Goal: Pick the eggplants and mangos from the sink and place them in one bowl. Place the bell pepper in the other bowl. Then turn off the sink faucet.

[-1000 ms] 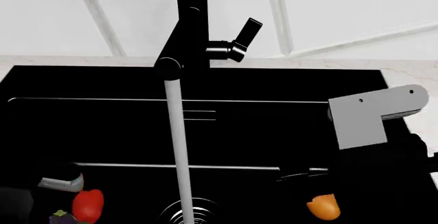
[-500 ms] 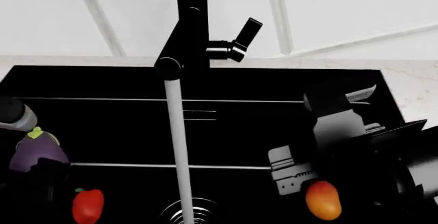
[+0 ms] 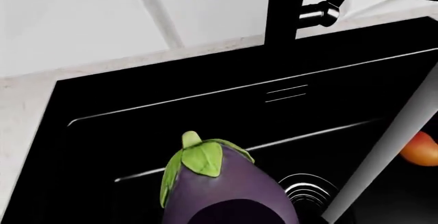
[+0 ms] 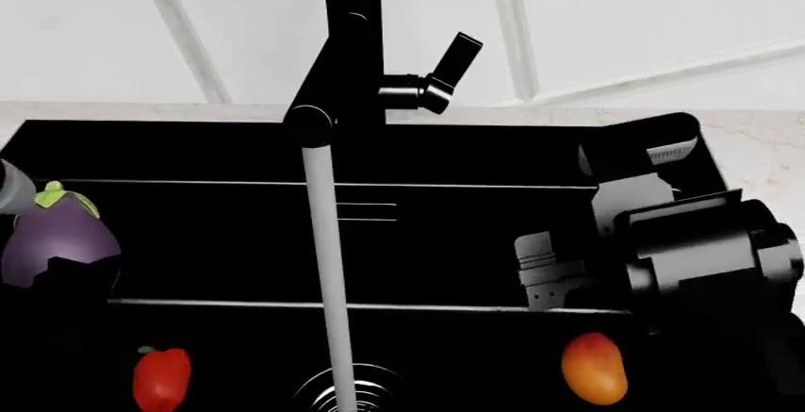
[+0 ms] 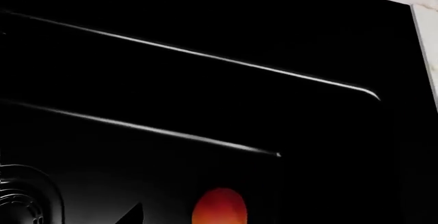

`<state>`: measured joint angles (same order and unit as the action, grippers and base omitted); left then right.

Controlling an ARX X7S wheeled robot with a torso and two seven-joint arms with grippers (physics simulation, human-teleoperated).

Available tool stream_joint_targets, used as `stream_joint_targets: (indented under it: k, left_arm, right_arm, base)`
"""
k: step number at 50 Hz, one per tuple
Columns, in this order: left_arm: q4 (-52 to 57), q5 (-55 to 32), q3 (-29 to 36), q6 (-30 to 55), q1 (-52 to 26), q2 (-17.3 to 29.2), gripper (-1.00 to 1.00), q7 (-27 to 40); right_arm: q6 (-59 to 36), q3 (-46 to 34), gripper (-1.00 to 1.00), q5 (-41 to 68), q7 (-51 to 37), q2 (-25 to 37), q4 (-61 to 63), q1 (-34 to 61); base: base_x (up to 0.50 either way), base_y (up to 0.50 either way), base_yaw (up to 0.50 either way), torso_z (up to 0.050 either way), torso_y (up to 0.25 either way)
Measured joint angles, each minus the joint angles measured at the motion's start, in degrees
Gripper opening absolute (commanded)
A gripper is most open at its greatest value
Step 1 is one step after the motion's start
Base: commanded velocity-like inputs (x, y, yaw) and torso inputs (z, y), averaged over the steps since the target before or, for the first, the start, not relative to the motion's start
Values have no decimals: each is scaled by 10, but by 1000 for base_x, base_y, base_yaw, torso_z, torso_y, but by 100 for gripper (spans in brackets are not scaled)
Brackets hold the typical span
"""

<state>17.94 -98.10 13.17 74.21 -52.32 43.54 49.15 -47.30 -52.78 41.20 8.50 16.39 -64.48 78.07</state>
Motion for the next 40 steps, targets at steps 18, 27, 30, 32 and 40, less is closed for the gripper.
stream_joint_targets:
  k: [18, 27, 30, 32, 40]
  left_arm:
    - [17, 13, -7, -15, -8, 3, -100, -9]
    - [23, 18, -4, -17, -10, 5, -100, -12]
    - [25, 19, -3, -17, -10, 5, -100, -13]
    - [26, 20, -2, -18, -10, 6, -100, -14]
    - [28, 20, 0, -20, -10, 8, -100, -14]
  right_arm:
    - [53, 20, 100, -51, 39, -26, -84, 8]
    - [57, 29, 100, -68, 45, -30, -95, 9]
    - [58, 33, 100, -74, 46, -31, -97, 10]
    - [58, 36, 100, -78, 47, -32, -98, 9]
    - [58, 49, 100, -93, 50, -33, -101, 8]
  base:
    - [0, 0, 0, 0, 1]
    - [0, 0, 0, 0, 0]
    - [0, 0, 0, 1, -122]
    - [0, 0, 0, 2, -141]
    - [0, 0, 0, 2, -139]
